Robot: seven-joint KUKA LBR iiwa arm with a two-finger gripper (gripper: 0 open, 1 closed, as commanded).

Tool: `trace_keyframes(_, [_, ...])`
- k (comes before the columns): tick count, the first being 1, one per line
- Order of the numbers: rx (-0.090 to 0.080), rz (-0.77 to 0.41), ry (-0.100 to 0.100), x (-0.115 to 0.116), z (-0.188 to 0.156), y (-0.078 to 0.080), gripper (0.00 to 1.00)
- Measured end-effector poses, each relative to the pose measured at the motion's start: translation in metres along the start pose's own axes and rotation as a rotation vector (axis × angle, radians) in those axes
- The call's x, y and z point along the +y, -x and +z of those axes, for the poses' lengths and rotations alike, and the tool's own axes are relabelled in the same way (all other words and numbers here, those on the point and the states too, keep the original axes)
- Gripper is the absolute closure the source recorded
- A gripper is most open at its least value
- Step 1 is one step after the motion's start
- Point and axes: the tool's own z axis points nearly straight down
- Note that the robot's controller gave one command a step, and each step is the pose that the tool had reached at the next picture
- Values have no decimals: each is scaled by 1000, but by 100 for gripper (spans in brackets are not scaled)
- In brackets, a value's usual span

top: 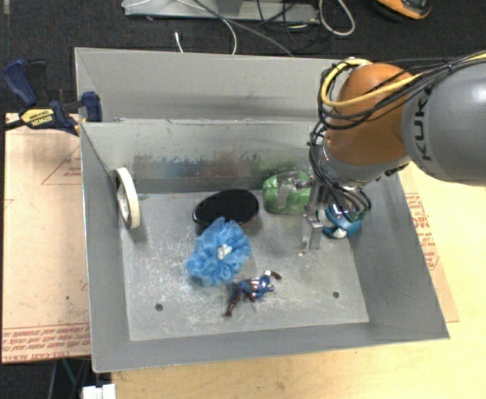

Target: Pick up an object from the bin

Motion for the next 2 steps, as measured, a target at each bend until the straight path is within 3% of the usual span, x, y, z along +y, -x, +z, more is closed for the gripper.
trace_keyframes(1, [21, 218, 4, 52, 56, -4, 0])
trace_keyframes(2, [-1, -26, -1, 51, 56, -26, 0])
